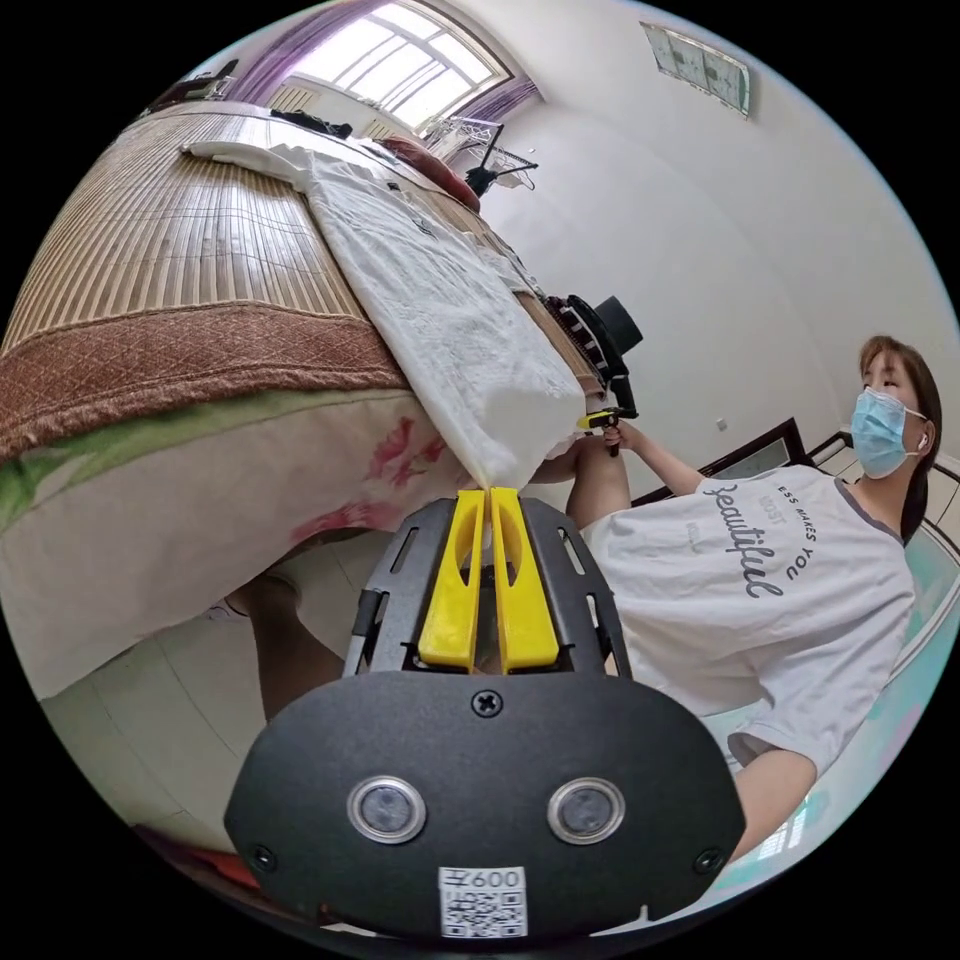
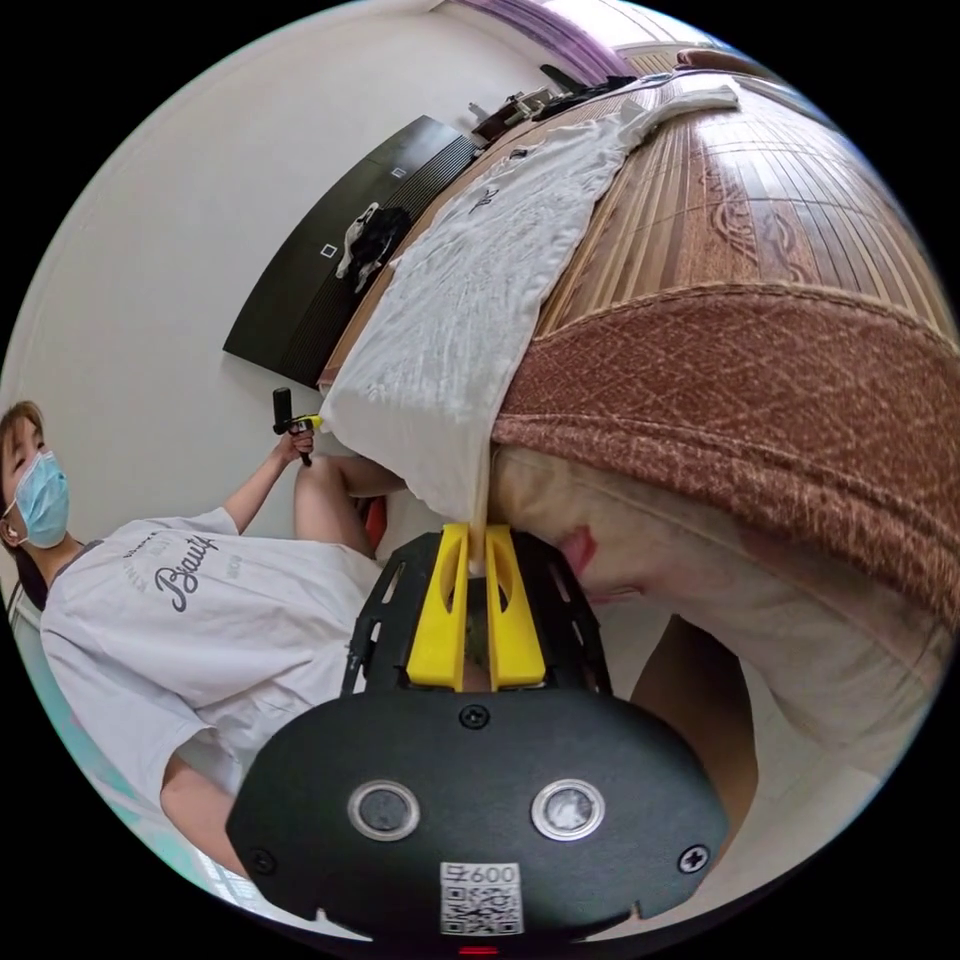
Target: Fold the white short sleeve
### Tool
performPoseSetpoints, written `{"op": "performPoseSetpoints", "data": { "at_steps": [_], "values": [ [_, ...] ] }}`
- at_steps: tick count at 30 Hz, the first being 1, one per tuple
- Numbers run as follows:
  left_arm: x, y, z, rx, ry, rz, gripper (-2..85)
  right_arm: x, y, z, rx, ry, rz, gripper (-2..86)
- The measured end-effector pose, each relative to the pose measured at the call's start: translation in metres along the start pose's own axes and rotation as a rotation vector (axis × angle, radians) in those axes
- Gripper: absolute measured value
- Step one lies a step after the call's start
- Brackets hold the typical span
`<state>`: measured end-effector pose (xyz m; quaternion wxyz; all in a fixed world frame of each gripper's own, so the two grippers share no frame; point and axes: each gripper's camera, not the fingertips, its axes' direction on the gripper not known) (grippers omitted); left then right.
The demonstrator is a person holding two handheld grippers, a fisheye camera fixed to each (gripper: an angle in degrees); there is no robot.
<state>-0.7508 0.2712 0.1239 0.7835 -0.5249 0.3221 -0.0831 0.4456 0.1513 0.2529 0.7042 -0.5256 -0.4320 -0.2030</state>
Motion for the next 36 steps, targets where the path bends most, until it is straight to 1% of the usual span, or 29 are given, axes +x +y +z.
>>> {"op": "performPoseSetpoints", "data": {
  "at_steps": [2,5,9,10,11,13,14,15,16,17,18,19,20,21,22,23,24,25,26,27,28,29,30,31,32,33,34,35,36],
  "values": [
    [0.002,0.009,-0.006,0.013,0.027,-0.019,0.9,-0.007,0.012,-0.011,0.017,-0.038,-0.032,-0.9],
    [0.018,0.028,-0.021,0.026,0.029,-0.023,0.9,-0.022,0.041,-0.045,0.127,-0.118,-0.075,-0.9],
    [0.062,0.068,-0.047,0.105,0.109,0.038,0.9,-0.064,0.103,-0.099,0.365,-0.282,-0.193,-0.8],
    [0.084,0.085,-0.057,0.153,0.158,0.064,0.9,-0.082,0.126,-0.115,0.468,-0.342,-0.244,-0.8],
    [0.112,0.103,-0.069,0.217,0.206,0.115,0.9,-0.093,0.137,-0.123,0.525,-0.369,-0.275,-0.8],
    [0.161,0.13,-0.092,0.359,0.26,0.222,1.0,-0.142,0.178,-0.154,0.774,-0.432,-0.444,-0.8],
    [0.194,0.146,-0.11,0.481,0.282,0.304,1.0,-0.153,0.186,-0.161,0.841,-0.441,-0.48,-0.8],
    [0.209,0.152,-0.12,0.546,0.288,0.34,1.0,-0.173,0.198,-0.174,0.959,-0.451,-0.548,-0.8],
    [0.234,0.163,-0.139,0.674,0.289,0.402,1.1,-0.189,0.204,-0.186,1.058,-0.446,-0.599,-0.8],
    [0.252,0.169,-0.156,0.785,0.284,0.454,1.2,-0.194,0.204,-0.191,1.097,-0.437,-0.604,-0.8],
    [0.257,0.168,-0.163,0.827,0.281,0.466,1.2,-0.199,0.195,-0.201,1.129,-0.406,-0.554,-0.8],
    [0.26,0.157,-0.173,0.876,0.264,0.429,1.3,-0.198,0.171,-0.209,1.102,-0.351,-0.44,-0.8],
    [0.254,0.134,-0.177,0.895,0.209,0.309,1.4,-0.195,0.154,-0.213,1.069,-0.311,-0.359,-0.8],
    [0.25,0.117,-0.177,0.888,0.17,0.242,1.5,-0.184,0.108,-0.219,0.957,-0.221,-0.18,-0.8],
    [0.236,0.072,-0.173,0.816,0.087,0.141,1.6,-0.164,0.056,-0.222,0.814,-0.147,-0.035,-0.8],
    [0.207,0.021,-0.165,0.711,0.027,-0.008,1.6,-0.15,0.029,-0.221,0.751,-0.134,0.037,-0.8],
    [0.163,-0.031,-0.155,0.627,0.056,-0.142,1.6,-0.114,-0.02,-0.22,0.665,-0.173,0.17,-0.8],
    [0.139,-0.056,-0.15,0.603,0.115,-0.203,1.6,-0.076,-0.062,-0.22,0.635,-0.294,0.32,-0.8],
    [0.095,-0.104,-0.143,0.568,0.237,-0.326,1.6,-0.06,-0.082,-0.221,0.631,-0.344,0.384,-0.8],
    [0.082,-0.127,-0.143,0.559,0.266,-0.373,1.6,-0.05,-0.114,-0.231,0.661,-0.336,0.487,-0.8],
    [0.086,-0.17,-0.156,0.607,0.21,-0.392,1.6,-0.079,-0.136,-0.253,0.773,-0.207,0.516,-0.8],
    [0.12,-0.213,-0.179,0.655,0.118,-0.327,1.6,-0.103,-0.15,-0.266,0.809,-0.162,0.465,-0.8],
    [0.173,-0.247,-0.206,0.738,0.028,-0.237,1.6,-0.167,-0.177,-0.299,0.886,-0.123,0.285,-0.8],
    [0.206,-0.259,-0.224,0.801,-0.006,-0.169,1.7,-0.243,-0.19,-0.339,0.983,-0.089,0.062,-0.8],
    [0.281,-0.278,-0.264,0.924,-0.043,0.008,1.7,-0.283,-0.191,-0.358,1.026,-0.054,-0.053,-0.8],
    [0.323,-0.283,-0.283,0.975,-0.077,0.132,1.7,-0.366,-0.18,-0.391,1.126,0.069,-0.271,-0.8],
    [0.408,-0.279,-0.315,1.066,-0.174,0.4,1.7,-0.437,-0.156,-0.41,1.221,0.222,-0.471,-0.9],
    [0.477,-0.258,-0.336,1.141,-0.307,0.637,1.7,-0.462,-0.143,-0.415,1.277,0.279,-0.531,-0.9],
    [0.518,-0.238,-0.351,1.202,-0.439,0.717,1.7,-0.497,-0.122,-0.423,1.364,0.333,-0.591,-0.9]
  ]
}}
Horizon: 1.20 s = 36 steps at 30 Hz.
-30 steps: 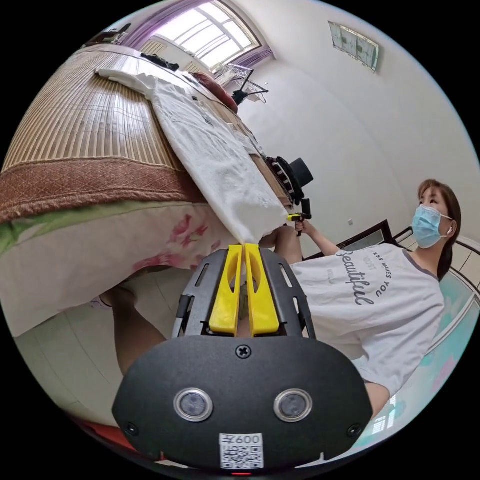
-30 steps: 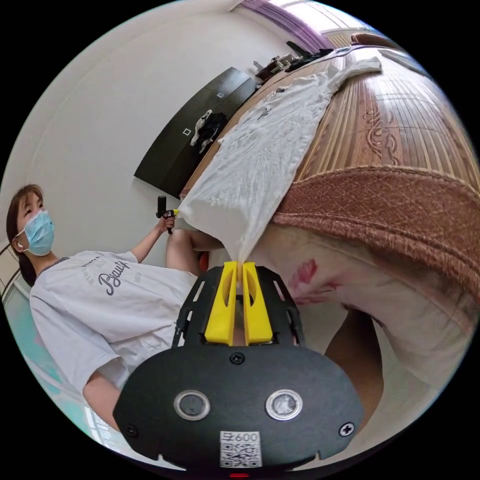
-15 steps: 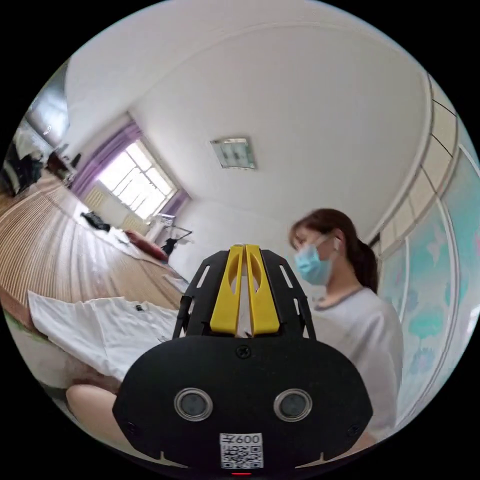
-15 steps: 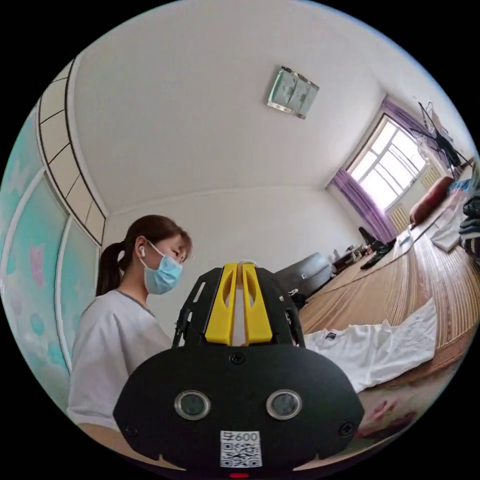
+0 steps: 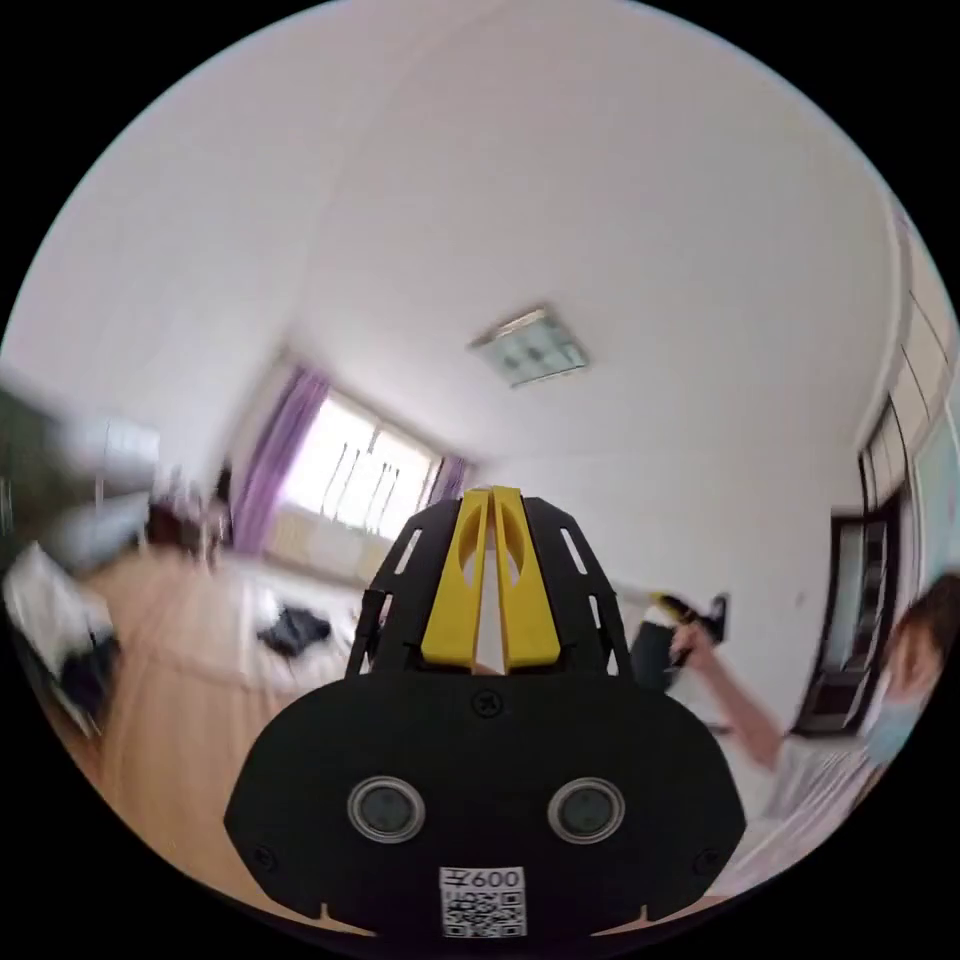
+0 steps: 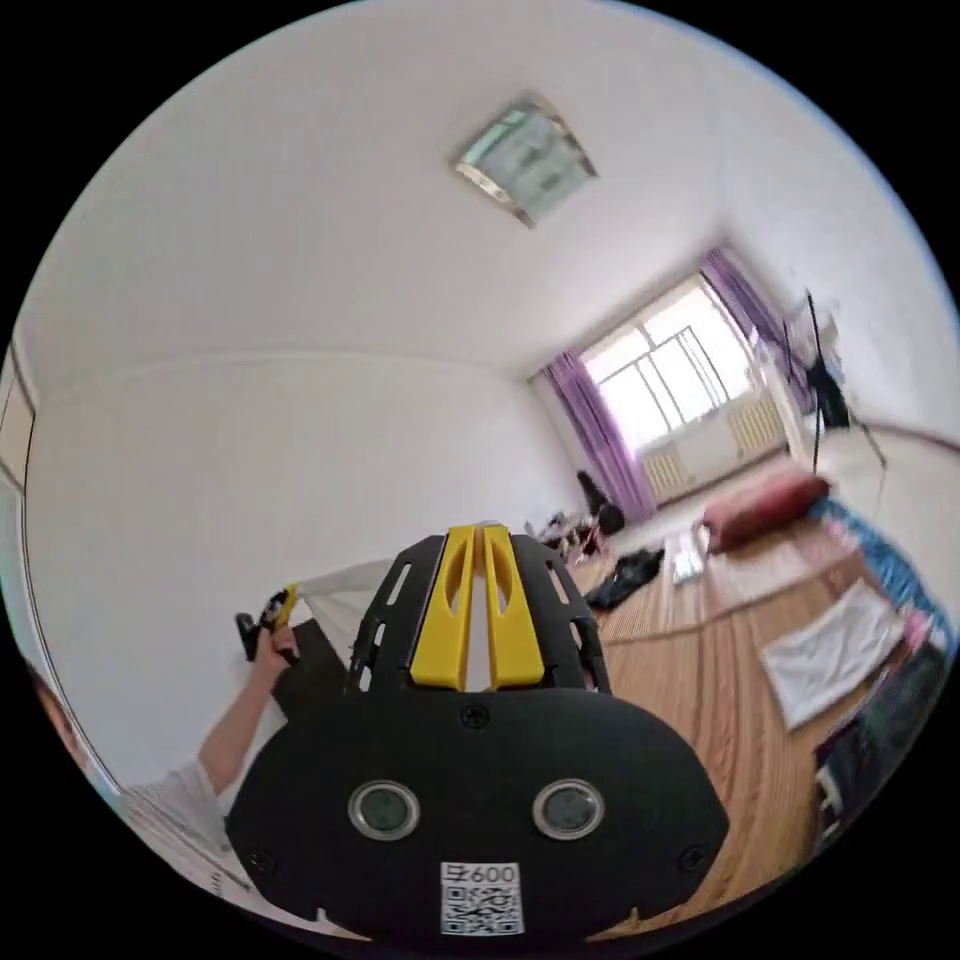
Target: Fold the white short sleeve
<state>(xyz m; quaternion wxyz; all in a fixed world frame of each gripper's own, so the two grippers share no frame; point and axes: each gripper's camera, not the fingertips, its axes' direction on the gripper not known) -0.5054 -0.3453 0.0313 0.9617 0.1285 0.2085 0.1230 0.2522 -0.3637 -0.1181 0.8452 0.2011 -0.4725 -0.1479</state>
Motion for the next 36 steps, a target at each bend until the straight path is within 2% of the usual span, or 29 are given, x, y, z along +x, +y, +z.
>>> {"op": "performPoseSetpoints", "data": {
  "at_steps": [1,2,4,7,9,11,12,15,18,21,24,31,36],
  "values": [
    [0.005,-0.012,-0.005,-0.012,-0.008,0.03,1.7,-0.011,-0.015,-0.007,0.007,-0.078,-0.03,-0.8],
    [0.005,-0.028,-0.011,-0.069,0.064,0.06,1.7,-0.012,-0.02,-0.008,-0.008,-0.124,-0.028,-0.9],
    [-0.004,-0.03,-0.02,-0.17,0.133,0.066,1.7,-0.008,-0.013,-0.004,-0.11,-0.233,-0.056,-0.9],
    [-0.017,0.025,-0.033,-0.269,0.048,0.11,1.7,0.009,0.047,0.022,-0.319,-0.25,-0.041,-0.9],
    [-0.038,0.079,-0.026,-0.412,0.032,0.04,1.7,0.027,0.105,0.044,-0.448,-0.248,0.024,-0.9],
    [-0.064,0.168,-0.021,-0.613,0.035,-0.028,1.7,0.045,0.17,0.062,-0.568,-0.217,0.106,-0.9],
    [-0.07,0.192,-0.023,-0.653,0.034,-0.047,1.7,0.057,0.214,0.067,-0.623,-0.231,0.168,-0.9],
    [-0.092,0.306,-0.048,-0.836,0.06,-0.2,1.8,0.081,0.319,0.058,-0.794,-0.247,0.394,-0.9],
    [-0.1,0.416,-0.105,-1.022,0.114,-0.398,1.7,0.084,0.41,0.022,-0.953,-0.285,0.501,-0.9],
    [-0.101,0.466,-0.141,-1.079,0.162,-0.544,1.5,0.081,0.476,-0.02,-1.038,-0.289,0.648,-0.9],
    [-0.098,0.496,-0.159,-1.101,0.309,-0.758,1.1,0.062,0.501,-0.04,-1.124,-0.275,0.671,-0.9],
    [-0.086,0.462,-0.149,-1.227,0.333,-0.731,0.8,0.055,0.474,-0.045,-1.164,-0.245,0.709,-0.9],
    [-0.083,0.421,-0.151,-1.113,0.34,-0.821,0.8,0.038,0.444,-0.037,-1.108,-0.234,0.655,-0.8]
  ]
}}
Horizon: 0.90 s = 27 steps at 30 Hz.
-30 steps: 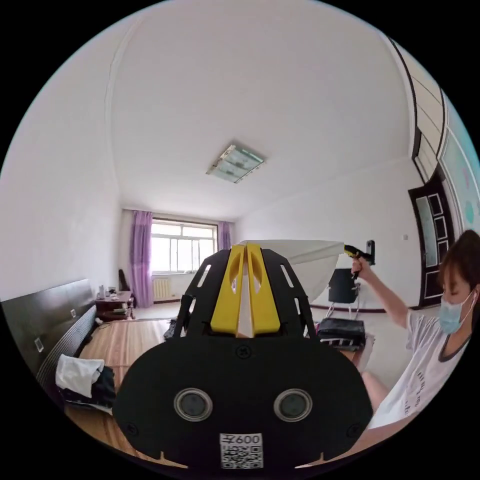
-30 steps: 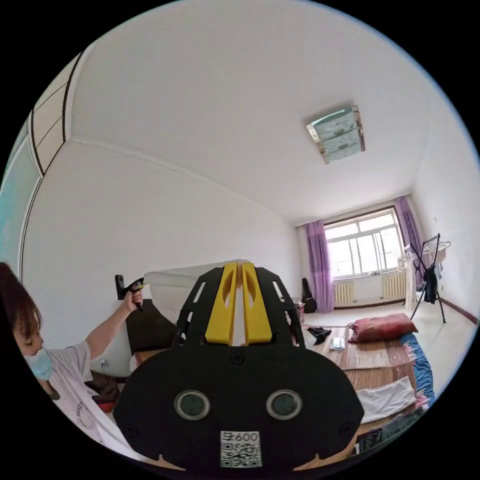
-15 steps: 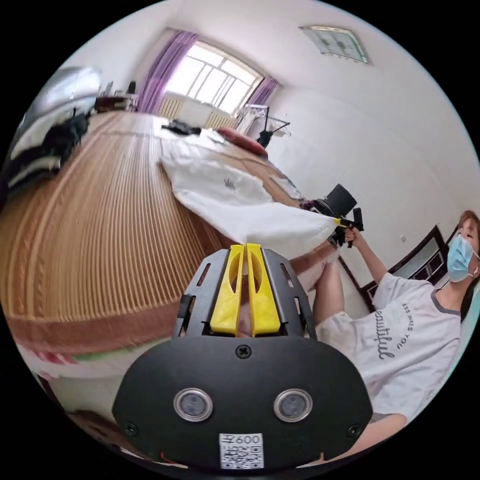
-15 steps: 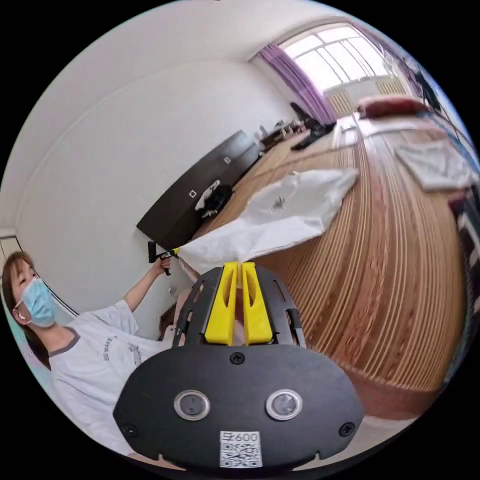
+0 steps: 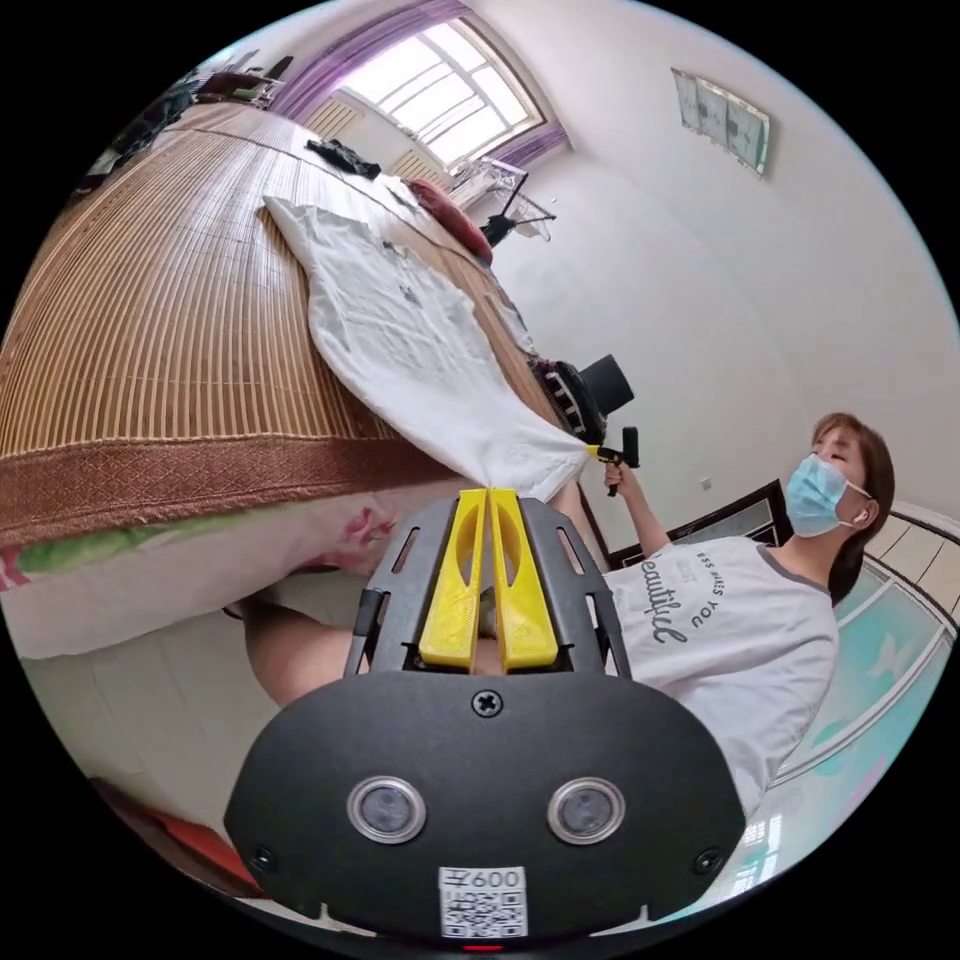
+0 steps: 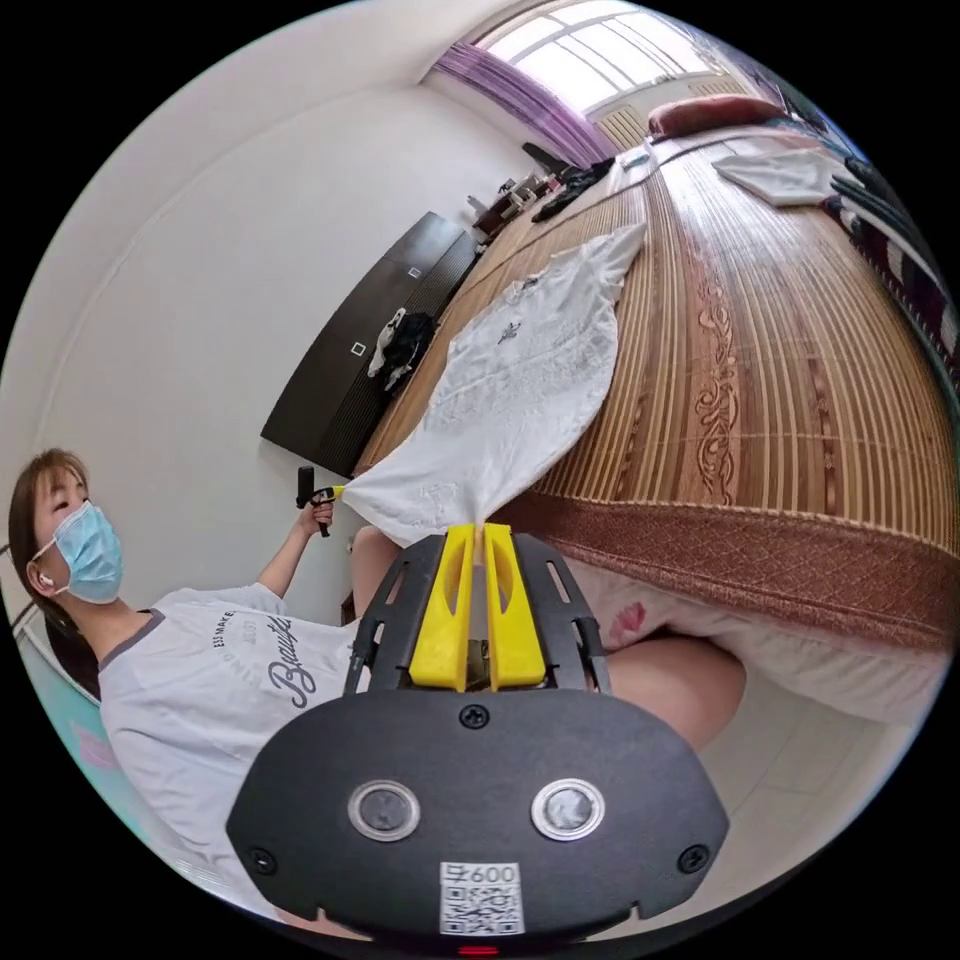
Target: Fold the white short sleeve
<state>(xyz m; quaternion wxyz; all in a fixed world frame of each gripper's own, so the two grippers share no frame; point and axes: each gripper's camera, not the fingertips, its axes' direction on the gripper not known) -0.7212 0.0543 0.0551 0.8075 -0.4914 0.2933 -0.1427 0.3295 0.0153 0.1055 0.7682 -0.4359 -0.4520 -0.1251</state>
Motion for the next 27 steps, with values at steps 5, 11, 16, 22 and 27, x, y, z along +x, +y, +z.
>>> {"op": "performPoseSetpoints", "data": {
  "at_steps": [5,11,16,22,27],
  "values": [
    [-0.001,0.005,0.028,-0.175,-0.091,-0.104,0.5,0.008,0.006,0.028,-0.136,0.078,0.115,-0.8],
    [0.06,0.013,0.053,-0.258,-0.16,0.043,0.2,-0.022,0.032,0.025,0.024,0.35,0.075,-0.8],
    [0.131,-0.036,0.085,-0.174,-0.445,0.176,0.2,-0.077,-0.013,0.072,0.123,0.423,-0.121,-0.8],
    [0.19,-0.118,0.206,-0.196,-0.761,0.332,0.2,-0.093,-0.097,0.172,0.055,0.393,-0.187,-0.9],
    [0.203,-0.146,0.313,-0.383,-0.946,0.387,0.5,-0.08,-0.12,0.232,-0.099,0.577,-0.215,-0.8]
  ]
}}
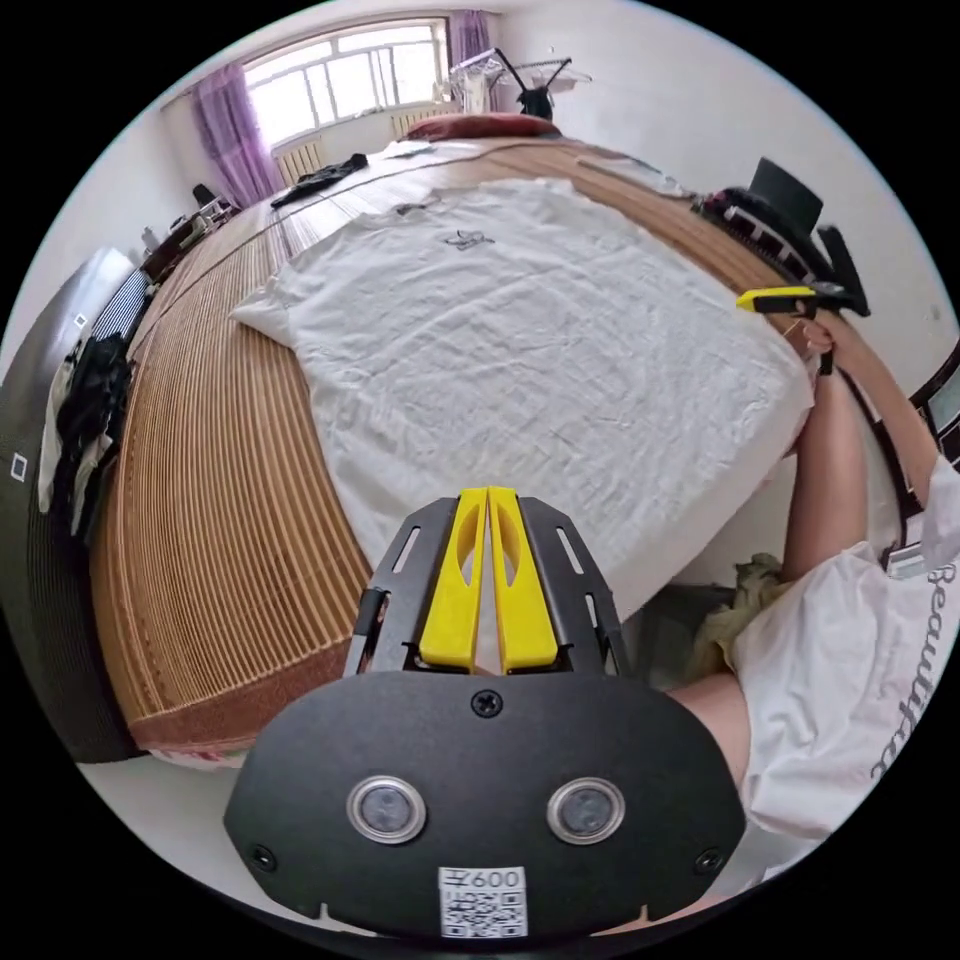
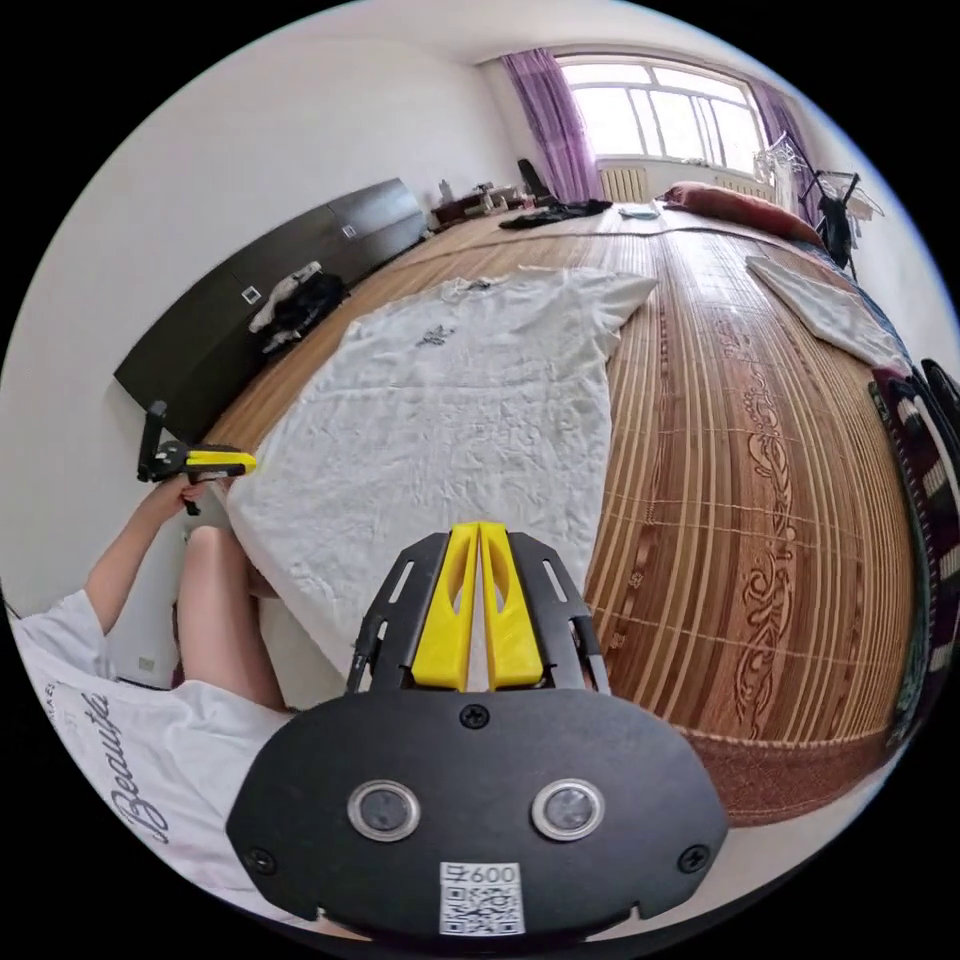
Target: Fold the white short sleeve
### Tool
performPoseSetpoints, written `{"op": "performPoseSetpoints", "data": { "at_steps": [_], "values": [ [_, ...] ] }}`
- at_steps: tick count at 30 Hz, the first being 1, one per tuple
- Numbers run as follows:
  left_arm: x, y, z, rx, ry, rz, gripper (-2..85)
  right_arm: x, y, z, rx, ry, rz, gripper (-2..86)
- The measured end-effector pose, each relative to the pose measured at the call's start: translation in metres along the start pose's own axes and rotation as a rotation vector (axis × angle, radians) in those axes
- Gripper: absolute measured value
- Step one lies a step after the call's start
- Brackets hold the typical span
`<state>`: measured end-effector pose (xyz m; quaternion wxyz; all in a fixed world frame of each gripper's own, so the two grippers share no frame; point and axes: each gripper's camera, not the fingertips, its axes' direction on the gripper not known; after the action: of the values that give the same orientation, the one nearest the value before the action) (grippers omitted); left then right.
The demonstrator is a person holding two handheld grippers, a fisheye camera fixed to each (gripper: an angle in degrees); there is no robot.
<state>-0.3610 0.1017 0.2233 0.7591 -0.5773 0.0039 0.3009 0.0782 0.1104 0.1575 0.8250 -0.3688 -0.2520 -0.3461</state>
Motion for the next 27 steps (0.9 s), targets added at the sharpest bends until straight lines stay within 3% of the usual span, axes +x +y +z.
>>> {"op": "performPoseSetpoints", "data": {
  "at_steps": [5,19,24,27],
  "values": [
    [0.04,0.001,-0.025,0.071,-0.068,0.044,0.7,0.003,0.025,-0.01,0.175,-0.055,0.026,-0.8],
    [0.084,0.055,-0.094,0.2,-0.002,-0.094,0.7,0.009,0.028,-0.039,0.26,-0.099,0.089,-0.8],
    [0.132,0.033,-0.133,0.274,-0.238,-0.005,0.6,0.01,0.004,-0.055,0.175,-0.115,0.211,-0.8],
    [0.156,-0.012,-0.169,0.388,-0.354,0.085,0.7,0.007,-0.036,-0.065,0.171,-0.277,0.31,-0.9]
  ]
}}
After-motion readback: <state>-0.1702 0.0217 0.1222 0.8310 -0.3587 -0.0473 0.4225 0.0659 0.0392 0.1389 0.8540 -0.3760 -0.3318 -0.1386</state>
